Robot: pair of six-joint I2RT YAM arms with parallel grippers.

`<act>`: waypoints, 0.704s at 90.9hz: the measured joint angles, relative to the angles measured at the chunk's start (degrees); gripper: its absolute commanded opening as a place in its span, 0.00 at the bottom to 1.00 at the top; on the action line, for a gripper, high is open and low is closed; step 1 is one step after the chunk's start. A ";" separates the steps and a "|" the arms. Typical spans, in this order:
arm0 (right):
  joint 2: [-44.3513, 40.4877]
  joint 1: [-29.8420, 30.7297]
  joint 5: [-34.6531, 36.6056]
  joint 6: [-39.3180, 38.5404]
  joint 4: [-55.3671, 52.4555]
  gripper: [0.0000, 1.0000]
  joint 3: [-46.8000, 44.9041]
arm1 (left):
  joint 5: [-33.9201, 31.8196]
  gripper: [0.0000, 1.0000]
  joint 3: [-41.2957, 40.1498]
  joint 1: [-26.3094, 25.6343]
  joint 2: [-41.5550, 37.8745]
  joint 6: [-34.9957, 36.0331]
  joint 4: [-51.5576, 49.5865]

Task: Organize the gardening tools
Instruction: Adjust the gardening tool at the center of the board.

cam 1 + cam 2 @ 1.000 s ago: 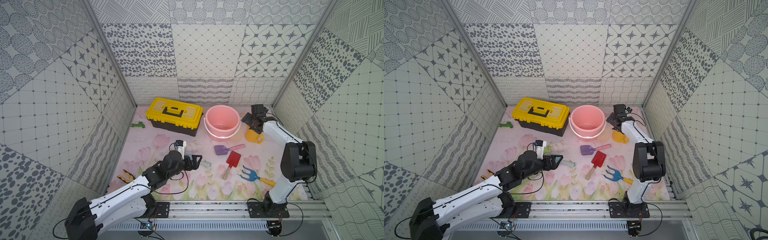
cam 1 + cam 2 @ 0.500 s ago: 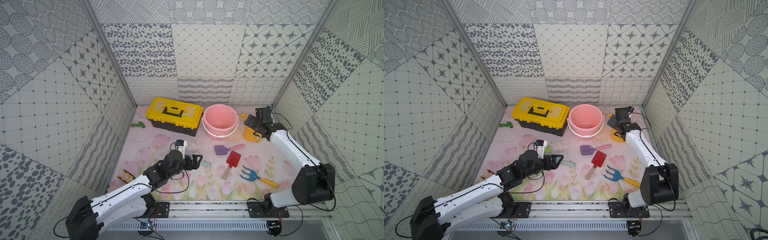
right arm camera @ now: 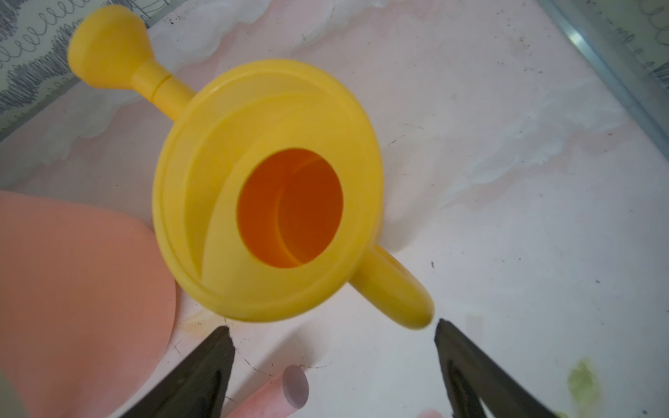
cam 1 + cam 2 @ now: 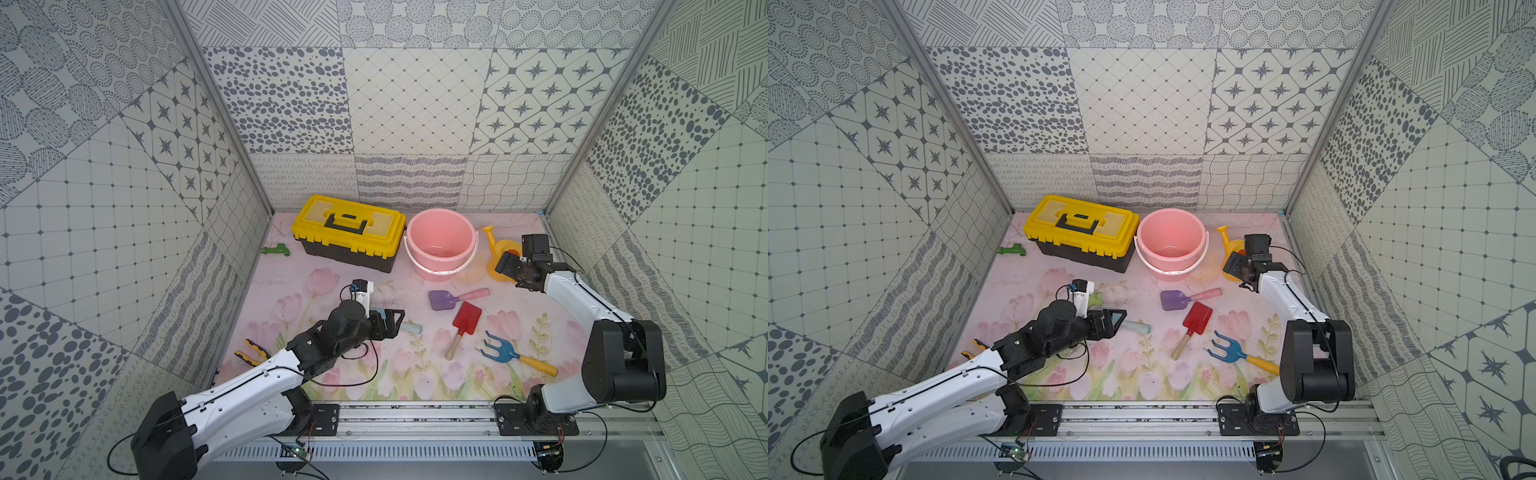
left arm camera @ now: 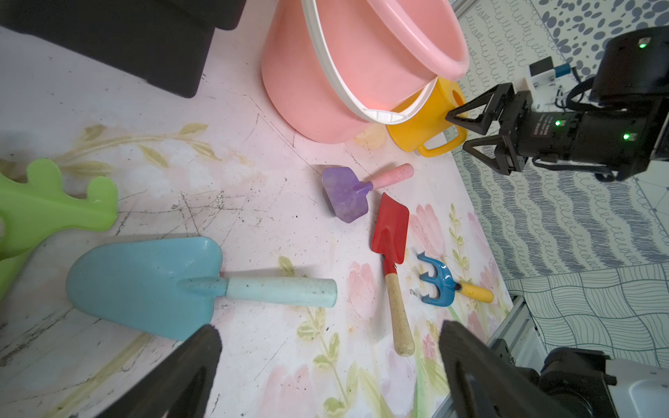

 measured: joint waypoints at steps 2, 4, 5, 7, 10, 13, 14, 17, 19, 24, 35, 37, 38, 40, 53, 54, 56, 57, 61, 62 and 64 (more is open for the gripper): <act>0.04 0.02 -0.74 -0.31 0.44 0.83 -0.07 | 0.00 0.99 0.00 0.00 -0.07 0.00 0.00; 0.04 0.07 -1.46 -0.50 0.83 0.82 -0.15 | 0.00 1.00 0.00 0.00 -0.13 0.00 0.00; 0.04 0.13 -1.92 -0.79 1.09 0.81 -0.20 | 0.00 0.99 0.00 0.00 -0.20 -0.02 0.00; 0.04 0.20 -2.51 -0.92 1.44 0.79 -0.28 | 0.00 1.00 0.00 0.00 -0.26 -0.02 0.00; 0.04 0.39 -3.10 -1.18 1.99 0.77 -0.39 | 0.00 0.99 0.00 -0.02 -0.37 -0.02 0.00; 0.04 0.79 -3.61 -1.57 2.49 0.76 -0.55 | 0.00 1.00 0.00 -0.02 -0.44 -0.02 0.00; 0.02 0.96 -3.67 -1.88 2.60 0.76 -0.59 | 0.00 1.00 0.00 -0.02 -0.46 -0.02 0.00; 0.02 1.53 -4.00 -2.21 2.89 0.75 -0.66 | 0.00 1.00 0.00 -0.02 -0.55 -0.02 0.00; 0.02 1.95 -4.13 -2.29 2.99 0.75 -0.70 | 0.00 0.99 0.00 -0.02 -0.57 -0.02 0.00; 0.02 2.93 -4.33 -2.64 3.26 0.74 -0.70 | 0.00 0.99 0.00 -0.02 -0.66 -0.02 0.00; 0.02 4.07 -4.74 -3.37 3.41 0.72 -0.70 | 0.00 0.99 0.00 -0.02 -0.66 -0.02 0.00; 0.02 4.07 -4.74 -3.43 3.43 0.72 -0.70 | 0.00 0.99 0.00 -0.02 -0.66 -0.02 0.00; 0.02 4.07 -4.76 -3.50 3.43 0.72 -0.70 | 0.00 0.99 0.00 -0.02 -0.66 -0.02 0.00; 0.02 4.07 -4.74 -3.50 3.45 0.72 -0.70 | 0.00 1.00 0.00 -0.02 -0.66 -0.02 0.00; 0.00 4.07 -3.91 -3.65 3.52 0.76 -0.70 | -0.02 1.00 0.00 -0.02 -0.66 -0.02 0.00; -0.02 4.07 -3.89 -3.61 3.52 0.76 -0.70 | -0.02 1.00 0.00 -0.02 -0.66 -0.02 0.00; -0.09 4.07 -3.58 -3.63 3.50 0.76 -0.72 | -0.02 1.00 0.00 -0.02 -0.66 -0.02 0.00; -0.09 4.07 -3.43 -3.63 3.50 0.76 -0.74 | -0.02 1.00 0.00 -0.02 -0.63 -0.02 0.00; -0.31 4.07 -2.64 -3.65 3.39 0.74 -0.76 | -0.02 1.00 0.00 -0.02 -0.63 -0.02 0.00; -0.35 4.07 -2.45 -3.65 3.37 0.74 -0.76 | -0.02 1.00 0.00 -0.02 -0.63 -0.02 0.00; -0.44 4.07 -2.05 -3.63 3.32 0.73 -0.76 | -0.02 1.00 0.00 -0.02 -0.61 -0.02 0.00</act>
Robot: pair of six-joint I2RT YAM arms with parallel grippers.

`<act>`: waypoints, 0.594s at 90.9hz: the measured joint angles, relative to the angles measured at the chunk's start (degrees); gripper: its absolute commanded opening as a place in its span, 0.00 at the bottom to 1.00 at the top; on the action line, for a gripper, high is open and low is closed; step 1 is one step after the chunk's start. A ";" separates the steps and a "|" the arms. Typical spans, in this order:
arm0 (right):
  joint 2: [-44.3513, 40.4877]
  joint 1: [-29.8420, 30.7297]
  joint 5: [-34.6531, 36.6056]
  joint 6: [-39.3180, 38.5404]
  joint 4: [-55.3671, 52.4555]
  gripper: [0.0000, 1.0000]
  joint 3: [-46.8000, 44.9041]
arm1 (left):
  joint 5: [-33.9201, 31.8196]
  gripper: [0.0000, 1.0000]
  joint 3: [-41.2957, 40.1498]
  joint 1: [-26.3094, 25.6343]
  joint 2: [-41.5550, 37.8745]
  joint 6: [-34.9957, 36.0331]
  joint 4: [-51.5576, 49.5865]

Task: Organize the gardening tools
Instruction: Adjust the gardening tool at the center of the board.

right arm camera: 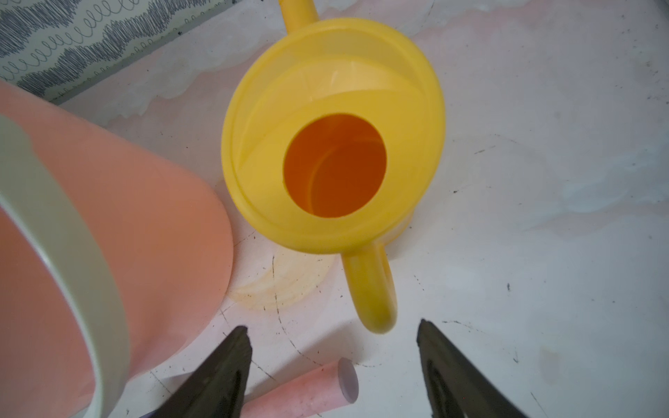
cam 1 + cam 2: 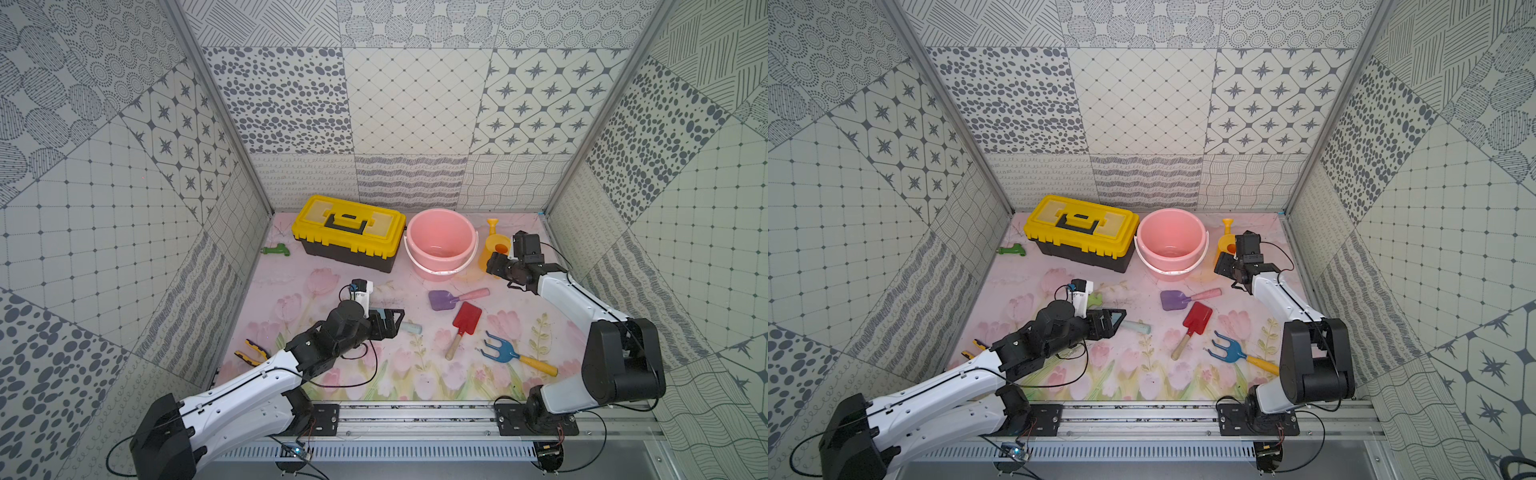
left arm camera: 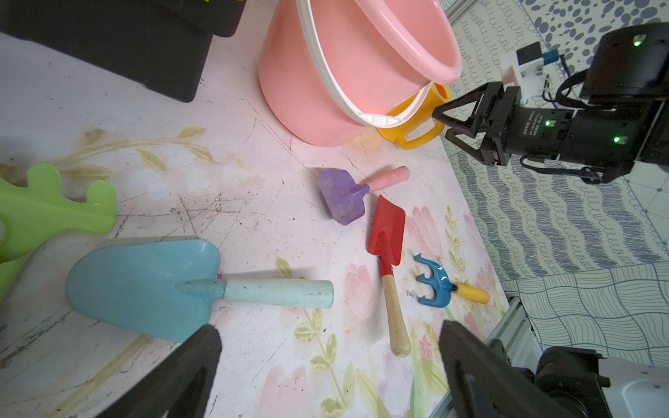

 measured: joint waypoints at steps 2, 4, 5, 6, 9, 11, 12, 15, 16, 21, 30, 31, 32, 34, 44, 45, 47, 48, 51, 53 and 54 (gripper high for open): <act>0.00 0.00 0.46 -0.02 -0.04 0.72 0.00 | 0.00 0.99 0.00 0.00 0.00 0.00 0.00; -0.02 0.00 0.85 0.02 -0.04 0.70 0.00 | 0.00 0.99 0.00 0.00 0.02 0.00 0.00; 0.00 0.00 1.09 -0.02 -0.07 0.69 0.00 | 0.00 0.99 0.00 0.00 0.02 0.00 0.00; 0.00 0.00 1.40 0.04 -0.07 0.69 0.00 | 0.00 1.00 0.00 0.00 0.02 0.00 0.00; 0.02 -0.02 2.12 0.09 -0.22 0.66 0.00 | 0.00 0.99 0.00 0.00 0.02 0.00 0.00; 0.04 -0.02 2.60 -0.04 -0.44 0.65 0.00 | 0.00 0.99 0.00 0.00 0.02 0.00 0.00; 0.04 -0.04 2.80 0.07 -0.50 0.65 0.00 | 0.00 0.99 0.00 0.00 0.02 0.00 0.00; 0.24 -0.13 3.43 0.13 -0.66 0.64 0.02 | 0.00 1.00 0.00 0.00 0.02 0.00 0.00; 0.28 -0.13 3.61 0.13 -0.66 0.64 0.02 | 0.00 1.00 0.00 0.00 0.02 0.00 0.00; 0.90 -0.35 4.24 0.09 -0.66 0.61 0.07 | 0.00 1.00 0.00 0.00 0.02 0.00 0.00; 2.67 -0.79 4.92 0.11 -0.87 0.58 0.07 | 0.00 1.00 0.00 0.00 0.02 0.00 0.00; 2.86 -0.83 5.01 0.15 -0.92 0.58 0.07 | 0.00 1.00 0.00 0.00 0.02 0.00 0.00; 3.04 -0.90 5.07 0.09 -0.96 0.58 0.07 | 0.00 1.00 0.00 0.00 0.02 0.00 0.00; 3.37 -1.07 5.25 0.13 -1.07 0.58 0.07 | 0.00 0.99 0.00 0.00 0.02 0.00 0.00; 3.89 -1.64 6.05 0.22 -1.46 0.58 0.07 | 0.00 0.99 0.00 0.00 0.02 0.00 0.00; 3.89 -1.70 6.14 0.22 -1.46 0.58 0.07 | 0.00 0.99 0.00 0.00 0.02 0.00 0.00; 3.87 -1.75 6.32 0.24 -1.44 0.58 0.07 | 0.00 0.99 0.00 0.00 0.00 0.00 0.00; 3.85 -1.75 6.40 0.22 -1.44 0.58 0.07 | 0.00 0.99 0.00 0.00 0.00 0.00 0.00; 3.82 -1.77 6.47 0.24 -1.44 0.59 0.07 | 0.00 0.99 0.00 0.00 -0.02 0.00 0.00; 3.78 -1.79 6.45 0.26 -1.46 0.59 0.07 | 0.00 0.99 0.00 0.00 -0.02 0.00 0.00; 3.76 -1.79 6.45 0.26 -1.46 0.59 0.07 | 0.00 0.99 0.00 0.00 -0.02 0.00 0.00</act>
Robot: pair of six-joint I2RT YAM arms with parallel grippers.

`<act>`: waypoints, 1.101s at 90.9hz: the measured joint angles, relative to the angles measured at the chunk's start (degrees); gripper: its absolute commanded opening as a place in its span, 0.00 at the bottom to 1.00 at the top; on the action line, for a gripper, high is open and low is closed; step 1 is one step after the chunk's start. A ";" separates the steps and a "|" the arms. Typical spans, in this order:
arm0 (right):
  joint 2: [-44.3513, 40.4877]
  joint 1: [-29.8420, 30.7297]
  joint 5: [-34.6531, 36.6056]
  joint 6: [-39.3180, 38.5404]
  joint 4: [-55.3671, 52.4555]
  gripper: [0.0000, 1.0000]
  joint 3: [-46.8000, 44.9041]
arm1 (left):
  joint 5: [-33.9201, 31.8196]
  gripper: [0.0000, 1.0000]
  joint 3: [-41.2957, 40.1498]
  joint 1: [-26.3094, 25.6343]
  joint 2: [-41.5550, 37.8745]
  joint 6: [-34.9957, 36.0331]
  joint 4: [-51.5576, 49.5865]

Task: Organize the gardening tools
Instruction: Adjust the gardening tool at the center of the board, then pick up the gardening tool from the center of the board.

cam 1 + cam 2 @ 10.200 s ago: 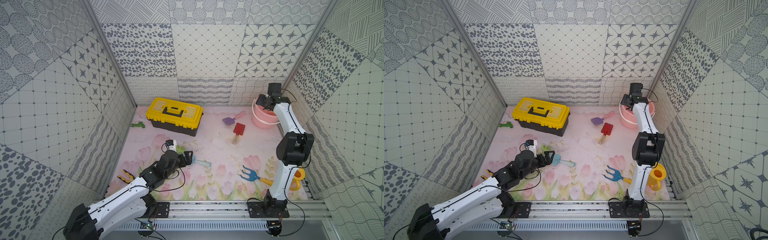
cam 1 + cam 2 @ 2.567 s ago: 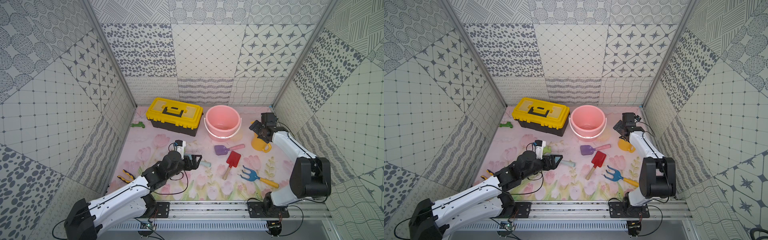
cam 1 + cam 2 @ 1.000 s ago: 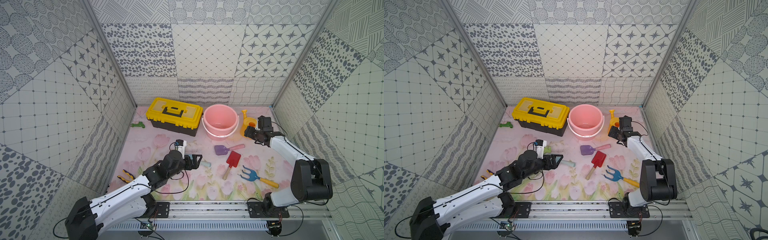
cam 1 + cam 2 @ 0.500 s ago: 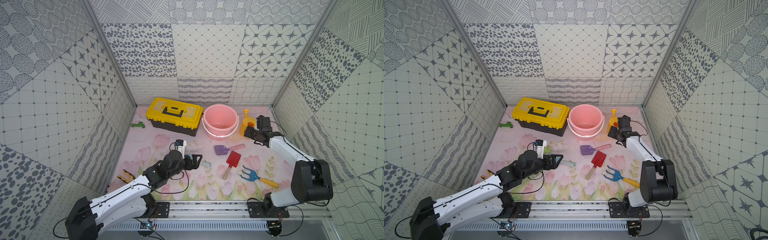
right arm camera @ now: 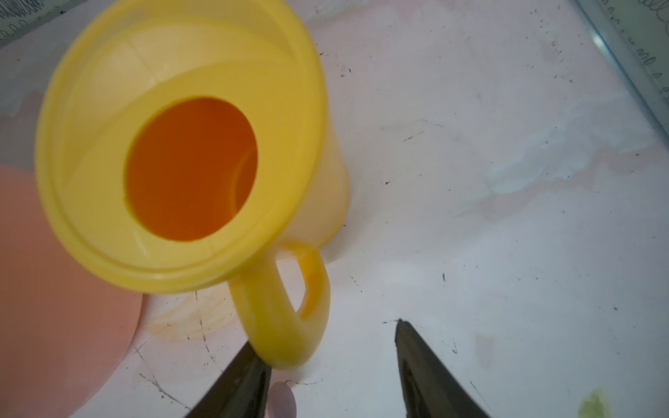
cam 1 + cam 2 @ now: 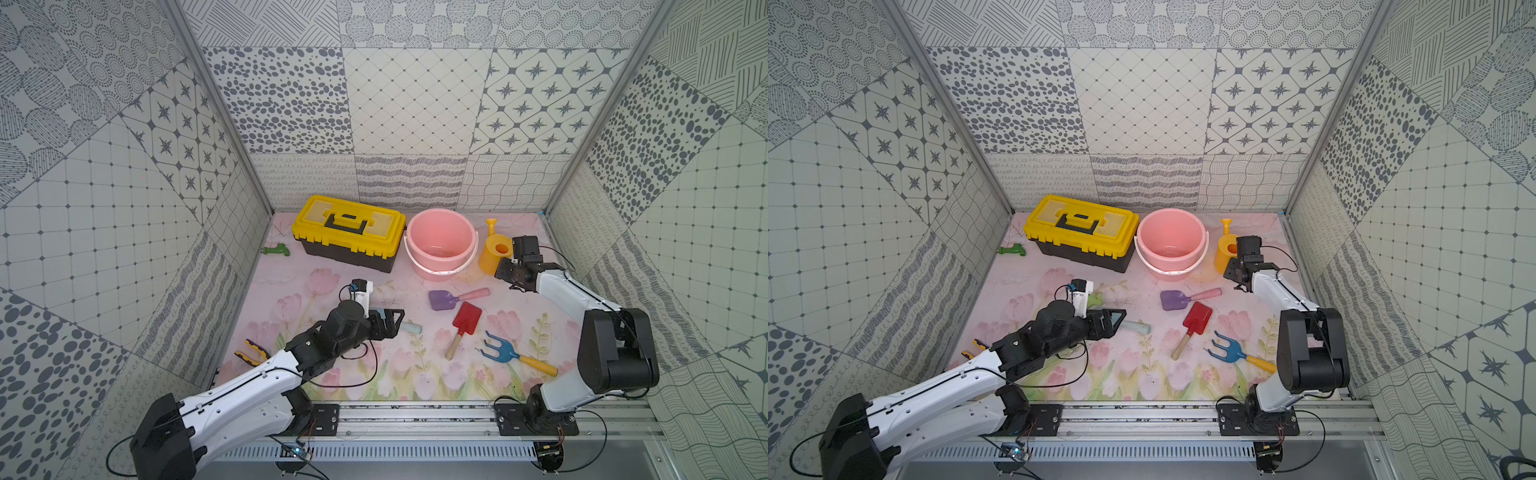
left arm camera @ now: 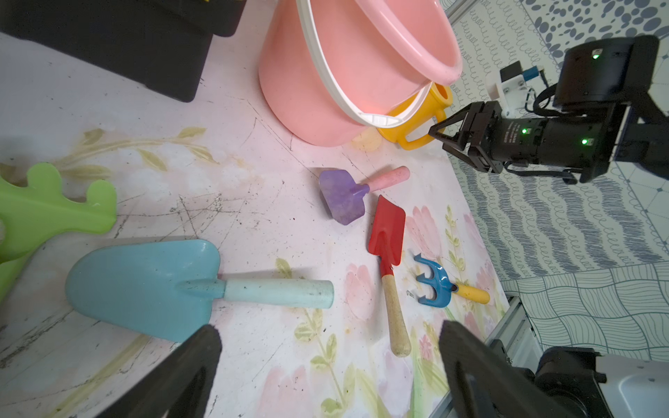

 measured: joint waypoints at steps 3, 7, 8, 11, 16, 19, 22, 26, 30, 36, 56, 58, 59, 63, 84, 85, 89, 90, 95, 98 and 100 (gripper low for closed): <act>-0.15 0.00 0.00 0.04 0.00 0.59 0.00 | 0.00 0.99 0.00 0.00 -0.02 0.00 0.00; -0.59 0.04 -0.02 0.13 -0.07 0.61 0.00 | 0.00 0.99 0.00 0.00 -0.02 0.00 0.00; -0.81 0.11 -0.02 0.17 -0.09 0.62 -0.02 | 0.00 0.99 0.00 0.00 -0.02 0.00 0.00; -1.53 0.37 -0.11 0.22 -0.09 0.64 -0.15 | 0.00 0.99 0.00 0.00 -0.02 0.00 0.00; -3.45 1.25 -0.48 0.52 -0.07 0.68 -0.76 | -0.02 1.00 0.00 0.00 -0.02 0.00 0.00; -4.94 2.19 -0.87 0.76 -0.09 0.70 -1.25 | -0.02 1.00 0.00 0.00 -0.02 0.02 0.00; -6.36 3.32 -1.16 0.98 -0.07 0.71 -1.79 | -0.02 1.00 0.00 0.00 0.02 0.02 -0.02; -8.28 5.42 -1.70 1.49 -0.28 0.71 -2.51 | -0.02 0.99 0.04 0.00 0.11 0.02 -0.02; -9.81 7.69 -2.10 2.10 -0.63 0.71 -3.17 | -0.02 0.99 0.15 0.00 0.33 0.02 -0.04; -11.54 11.28 -2.54 3.63 -1.57 0.71 -4.31 | -0.02 0.99 0.46 0.00 0.85 0.02 -0.09; -15.87 26.16 -0.20 11.85 -6.38 0.72 -11.52 | -0.17 1.00 1.27 0.00 2.56 0.07 -0.15; -16.15 28.00 0.39 12.96 -7.02 0.71 -12.20 | -0.17 0.99 1.29 0.00 2.67 0.07 -0.13; -16.28 28.70 0.57 13.42 -7.32 0.71 -12.46 | -0.17 1.00 1.31 0.00 2.71 0.07 -0.13; -16.72 31.98 1.36 15.58 -8.57 0.71 -13.51 | -0.20 0.99 1.31 0.00 2.82 0.07 -0.15; -17.97 40.92 4.83 24.74 -10.82 0.69 -18.71 | -0.22 1.00 1.31 0.00 3.10 0.04 -0.17; -17.84 41.16 4.94 25.03 -10.84 0.68 -18.75 | -0.22 1.00 1.31 0.00 3.13 0.04 -0.17; -16.90 42.10 5.11 26.45 -10.82 0.67 -18.82 | -0.22 0.99 1.31 0.00 3.17 0.04 -0.17; -16.59 42.27 5.14 26.84 -10.73 0.67 -18.84 | -0.22 0.99 1.31 0.00 3.17 0.04 -0.17; -15.26 43.30 5.14 28.46 -10.43 0.66 -18.91 | -0.26 1.00 1.31 0.00 3.17 0.04 -0.17; -14.47 44.06 5.20 29.59 -10.14 0.66 -19.02 | -0.35 1.00 1.31 0.00 3.13 0.04 -0.17; -14.01 44.50 5.25 30.03 -10.05 0.65 -19.08 | -0.37 1.00 1.31 0.00 3.06 0.04 -0.20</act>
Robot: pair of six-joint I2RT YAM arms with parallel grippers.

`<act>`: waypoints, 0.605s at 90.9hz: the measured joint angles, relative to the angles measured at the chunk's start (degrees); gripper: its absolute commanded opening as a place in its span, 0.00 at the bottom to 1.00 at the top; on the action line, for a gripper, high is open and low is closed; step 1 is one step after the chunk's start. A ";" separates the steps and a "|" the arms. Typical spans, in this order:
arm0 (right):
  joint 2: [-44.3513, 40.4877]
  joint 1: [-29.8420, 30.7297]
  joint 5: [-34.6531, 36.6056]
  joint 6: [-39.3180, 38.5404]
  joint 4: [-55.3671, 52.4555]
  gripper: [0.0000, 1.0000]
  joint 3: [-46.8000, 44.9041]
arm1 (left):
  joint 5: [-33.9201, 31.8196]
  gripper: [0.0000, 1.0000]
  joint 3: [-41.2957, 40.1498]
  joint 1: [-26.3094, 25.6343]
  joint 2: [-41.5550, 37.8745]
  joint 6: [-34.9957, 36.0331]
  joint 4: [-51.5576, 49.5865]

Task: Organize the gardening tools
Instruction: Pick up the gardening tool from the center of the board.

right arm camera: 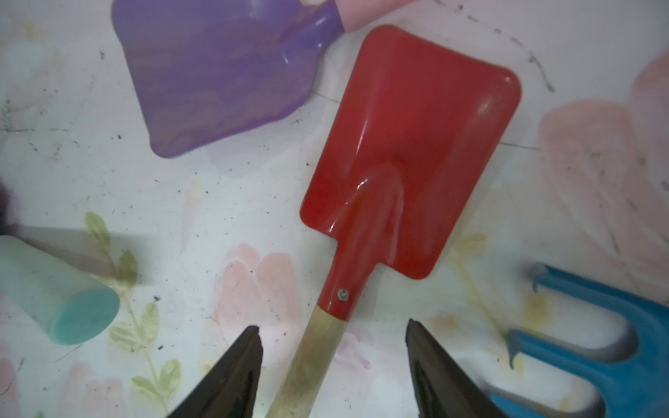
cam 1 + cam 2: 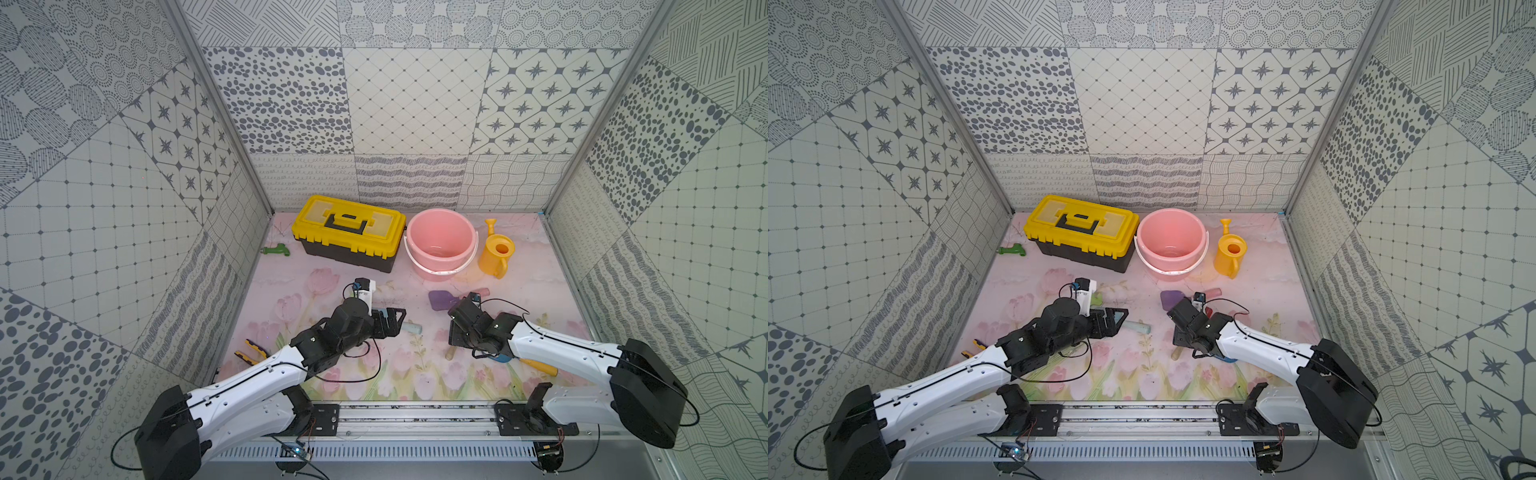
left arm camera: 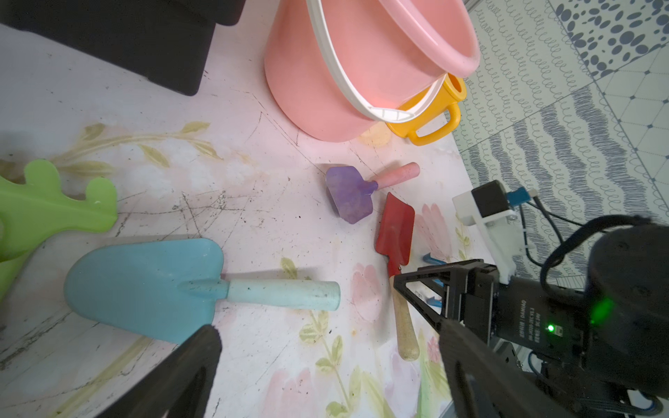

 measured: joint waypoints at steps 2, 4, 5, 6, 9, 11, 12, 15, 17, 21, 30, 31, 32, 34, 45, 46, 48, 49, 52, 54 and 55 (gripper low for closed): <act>0.46 0.50 0.11 0.85 0.07 0.65 -0.07 | -0.02 1.00 0.00 0.00 -0.04 0.00 0.00; 0.74 1.09 0.22 1.36 0.09 0.63 -0.09 | -0.04 0.99 0.00 0.00 -0.15 0.00 -0.02; 0.87 1.38 0.22 1.62 0.09 0.63 -0.13 | -0.04 0.99 0.00 0.00 -0.20 0.00 -0.02; 0.96 1.70 0.26 1.90 0.11 0.62 -0.15 | -0.04 0.99 0.00 0.00 -0.28 0.00 -0.04; 1.09 2.71 0.39 2.80 0.20 0.60 -0.31 | -0.07 0.99 0.00 0.00 -0.48 0.00 -0.07; 1.07 3.28 0.44 3.50 0.24 0.59 -0.44 | -0.09 0.99 0.00 0.00 -0.61 0.00 -0.07; 1.05 3.72 0.48 3.76 0.28 0.59 -0.50 | -0.09 0.99 0.00 0.00 -0.70 0.00 -0.07; 0.96 4.55 0.66 4.59 0.37 0.57 -0.72 | -0.11 0.99 0.00 0.00 -0.87 0.00 -0.09; 0.85 5.09 0.76 5.38 0.48 0.55 -0.98 | -0.11 0.99 0.00 0.00 -1.03 0.00 -0.09; 0.52 5.97 1.03 6.38 0.72 0.52 -1.62 | -0.13 0.99 0.00 0.00 -1.31 0.00 -0.09; -0.50 7.08 1.44 8.70 0.81 0.45 -3.54 | -0.13 1.00 0.00 -0.02 -1.79 -0.02 -0.11; -0.61 7.10 1.44 9.07 0.81 0.44 -3.76 | -0.13 1.00 0.00 -0.02 -1.84 -0.02 -0.11; -0.83 7.10 1.44 9.46 0.79 0.44 -4.04 | -0.13 0.99 0.00 -0.02 -1.88 -0.02 -0.13; -1.16 7.10 1.57 9.77 0.72 0.43 -4.48 | -0.13 1.00 0.00 -0.02 -1.95 -0.02 -0.11; -4.57 7.10 2.34 11.65 0.68 0.28 -7.41 | -0.17 1.00 0.00 -0.02 -2.23 -0.02 -0.11; -4.96 7.10 2.49 11.89 0.68 0.27 -7.65 | -0.17 0.99 0.00 -0.02 -2.23 -0.02 -0.11; -5.90 7.10 2.67 12.00 0.59 0.23 -8.20 | -0.17 0.99 -0.02 -0.02 -2.23 -0.02 -0.11; -6.27 7.10 2.82 12.22 0.59 0.22 -8.41 | -0.17 0.99 -0.02 -0.02 -2.23 -0.02 -0.11; -7.43 7.10 2.97 12.41 0.57 0.17 -8.92 | -0.15 0.99 -0.02 -0.02 -2.21 -0.02 -0.13; -8.24 7.10 3.13 12.39 0.24 0.14 -9.18 | -0.15 1.00 -0.02 -0.02 -2.21 -0.02 -0.13; -8.74 7.10 3.21 13.03 0.22 0.12 -9.40 | -0.15 0.99 -0.02 -0.02 -2.21 -0.02 -0.13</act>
